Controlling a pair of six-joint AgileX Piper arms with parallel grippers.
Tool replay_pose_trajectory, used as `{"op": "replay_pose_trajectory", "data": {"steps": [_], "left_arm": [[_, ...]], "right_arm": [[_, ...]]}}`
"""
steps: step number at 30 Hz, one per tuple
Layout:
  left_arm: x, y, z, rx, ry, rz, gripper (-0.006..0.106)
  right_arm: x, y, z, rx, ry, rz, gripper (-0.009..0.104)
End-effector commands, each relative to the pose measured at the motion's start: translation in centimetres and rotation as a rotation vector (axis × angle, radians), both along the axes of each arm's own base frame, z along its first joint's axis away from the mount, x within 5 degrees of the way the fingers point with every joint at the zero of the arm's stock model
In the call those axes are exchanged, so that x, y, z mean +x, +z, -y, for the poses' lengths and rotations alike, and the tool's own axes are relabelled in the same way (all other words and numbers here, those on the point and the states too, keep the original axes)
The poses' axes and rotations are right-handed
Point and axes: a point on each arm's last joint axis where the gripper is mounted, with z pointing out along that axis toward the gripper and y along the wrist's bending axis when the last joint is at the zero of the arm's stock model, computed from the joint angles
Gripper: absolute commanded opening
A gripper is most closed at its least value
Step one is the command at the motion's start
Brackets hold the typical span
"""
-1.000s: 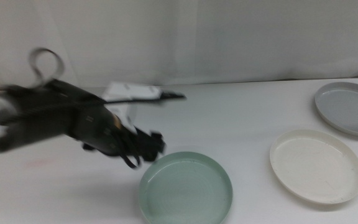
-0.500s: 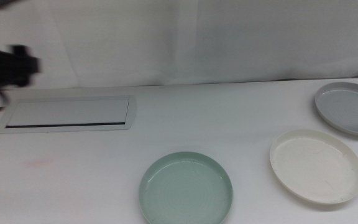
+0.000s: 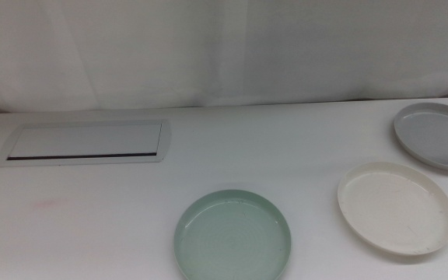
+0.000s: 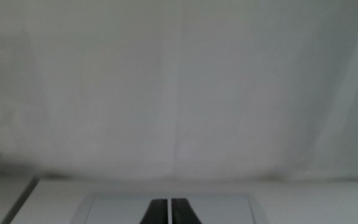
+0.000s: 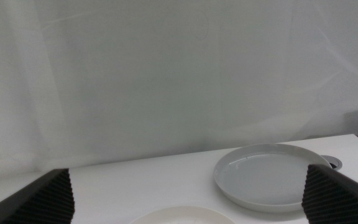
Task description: Stack the three bowls on top of each other.
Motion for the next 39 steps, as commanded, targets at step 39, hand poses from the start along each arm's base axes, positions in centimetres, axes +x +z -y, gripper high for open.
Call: {"op": "replay_pose_trajectory", "data": {"steps": [39], "left_arm": [[-4.1,-13.1,0.5,-0.125,-0.032,0.113,-0.003]], "right_arm": [[5.9,14.6,-0.8,-0.163,0.012,-0.32,0.103]]}}
